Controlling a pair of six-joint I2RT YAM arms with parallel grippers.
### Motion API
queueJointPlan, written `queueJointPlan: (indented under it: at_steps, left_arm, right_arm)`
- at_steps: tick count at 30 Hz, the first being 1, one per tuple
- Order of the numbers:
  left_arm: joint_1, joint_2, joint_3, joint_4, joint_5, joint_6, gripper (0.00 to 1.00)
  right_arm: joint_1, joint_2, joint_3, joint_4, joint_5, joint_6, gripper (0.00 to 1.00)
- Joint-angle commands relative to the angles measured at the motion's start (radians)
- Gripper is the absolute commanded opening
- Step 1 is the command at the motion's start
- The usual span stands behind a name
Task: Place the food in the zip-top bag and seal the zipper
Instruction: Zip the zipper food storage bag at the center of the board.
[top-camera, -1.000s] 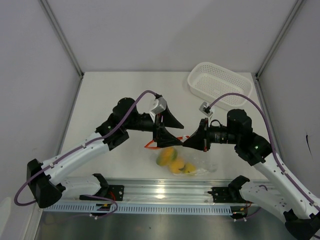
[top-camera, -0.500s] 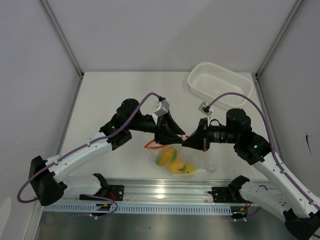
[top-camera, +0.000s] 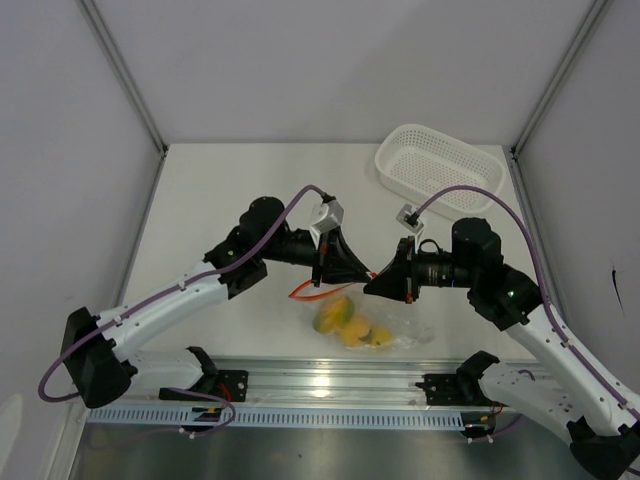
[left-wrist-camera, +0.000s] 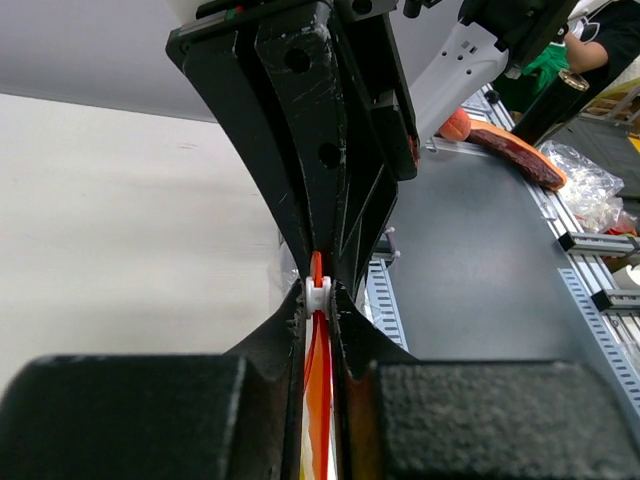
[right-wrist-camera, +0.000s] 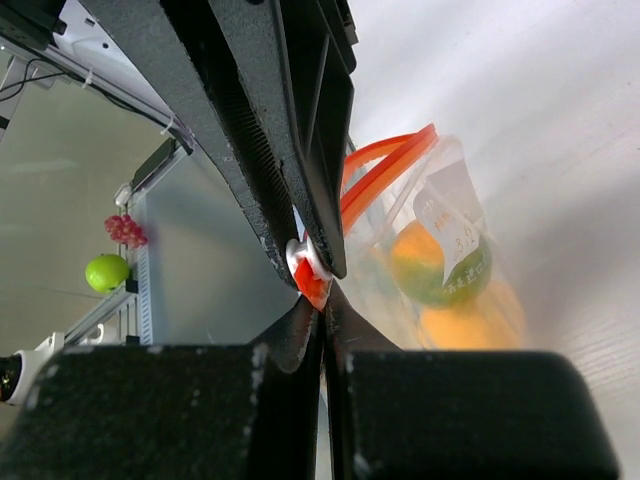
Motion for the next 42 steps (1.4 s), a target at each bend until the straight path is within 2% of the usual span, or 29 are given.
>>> queueJointPlan:
  at_steps: [1,3,8,14,21,29,42]
  left_arm:
    - [-0.003,0.028,0.041,-0.037,-0.009,0.035,0.01]
    - [-0.003,0.043,0.058,-0.095,-0.015,0.042,0.0]
    - [-0.005,0.037,0.075,-0.088,-0.02,0.025,0.01]
    - [0.002,0.035,0.094,-0.16,-0.028,0.019,0.01]
    - [0.0,0.037,0.112,-0.215,-0.044,0.019,0.01]
    - [0.003,0.042,0.144,-0.341,-0.114,0.045,0.01]
    - [0.017,-0.015,0.092,-0.396,-0.15,0.053,0.01]
  right_arm:
    - [0.002,-0.018,0.052,0.03,0.024,-0.007,0.0]
    - [0.002,-0.024,0.054,0.022,0.038,-0.006,0.0]
    - [0.002,-0.047,0.04,0.071,0.084,0.046,0.0]
    - [0.002,-0.097,0.0,0.14,0.167,0.127,0.0]
    - [-0.004,-0.102,-0.009,0.114,0.282,0.149,0.0]
    - [-0.044,-0.091,0.0,0.114,0.332,0.181,0.0]
    - [-0.096,-0.087,0.006,0.097,0.356,0.198,0.0]
